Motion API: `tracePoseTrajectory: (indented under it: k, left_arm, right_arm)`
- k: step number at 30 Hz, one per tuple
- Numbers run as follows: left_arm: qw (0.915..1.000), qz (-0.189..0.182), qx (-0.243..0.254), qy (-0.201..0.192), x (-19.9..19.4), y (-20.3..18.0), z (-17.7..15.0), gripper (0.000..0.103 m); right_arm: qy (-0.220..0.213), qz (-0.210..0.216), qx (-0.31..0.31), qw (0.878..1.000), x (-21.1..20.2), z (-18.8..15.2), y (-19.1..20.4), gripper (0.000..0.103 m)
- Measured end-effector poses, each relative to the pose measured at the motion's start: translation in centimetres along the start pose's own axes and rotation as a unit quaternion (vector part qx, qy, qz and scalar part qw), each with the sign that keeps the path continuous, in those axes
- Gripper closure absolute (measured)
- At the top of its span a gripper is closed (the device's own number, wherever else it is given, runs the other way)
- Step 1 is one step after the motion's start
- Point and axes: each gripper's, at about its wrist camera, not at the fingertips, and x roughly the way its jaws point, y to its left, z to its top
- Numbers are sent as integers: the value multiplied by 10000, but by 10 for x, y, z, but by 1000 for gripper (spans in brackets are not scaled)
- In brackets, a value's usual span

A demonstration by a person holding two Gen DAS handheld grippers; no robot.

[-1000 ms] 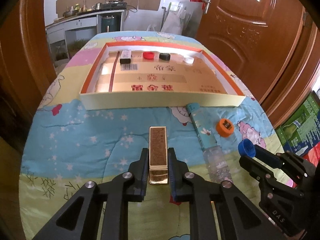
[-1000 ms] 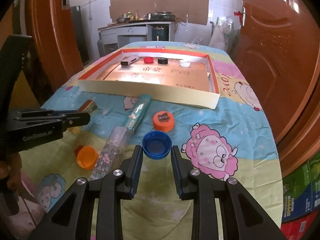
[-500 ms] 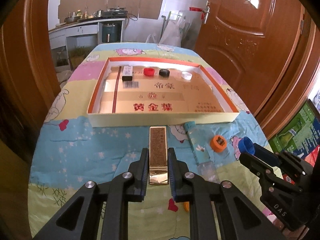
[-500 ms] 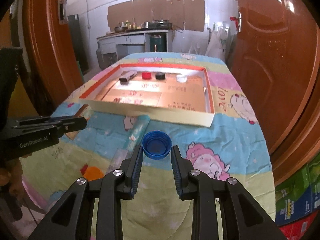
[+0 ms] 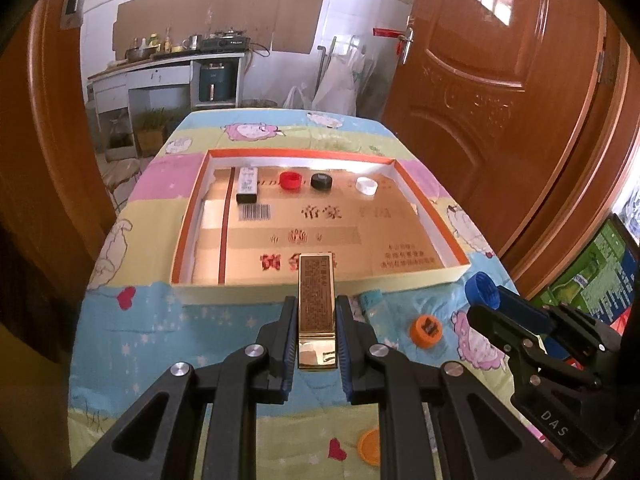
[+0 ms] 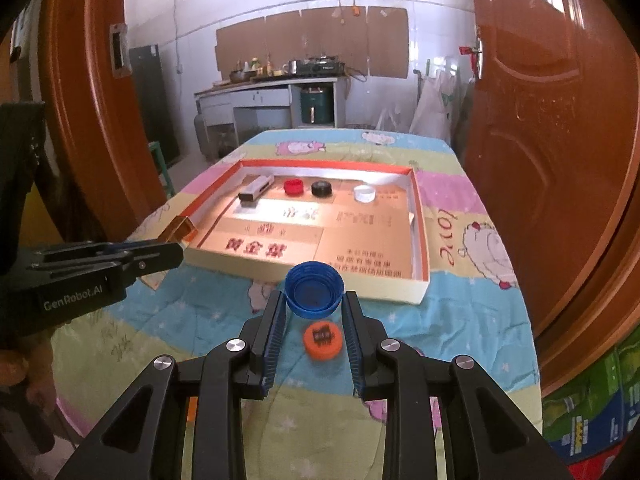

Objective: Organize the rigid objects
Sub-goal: 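Carry the gold box and blue cap into the cardboard tray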

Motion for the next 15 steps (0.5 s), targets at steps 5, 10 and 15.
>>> tracePoseTrajectory:
  k: [5, 10, 15]
  left_arm:
    - [10000, -29, 41, -41, 5, -3, 13, 85]
    - [9999, -59, 76, -32, 13, -7, 24, 85]
    - [9999, -73, 94, -18, 23, -10, 35, 85]
  right_arm:
    - [-90, -18, 56, 9999, 6, 12, -5, 74]
    - [-131, -13, 70, 9999, 11, 22, -9, 73]
    - [-171, -25, 101, 9998, 19, 33, -16, 73]
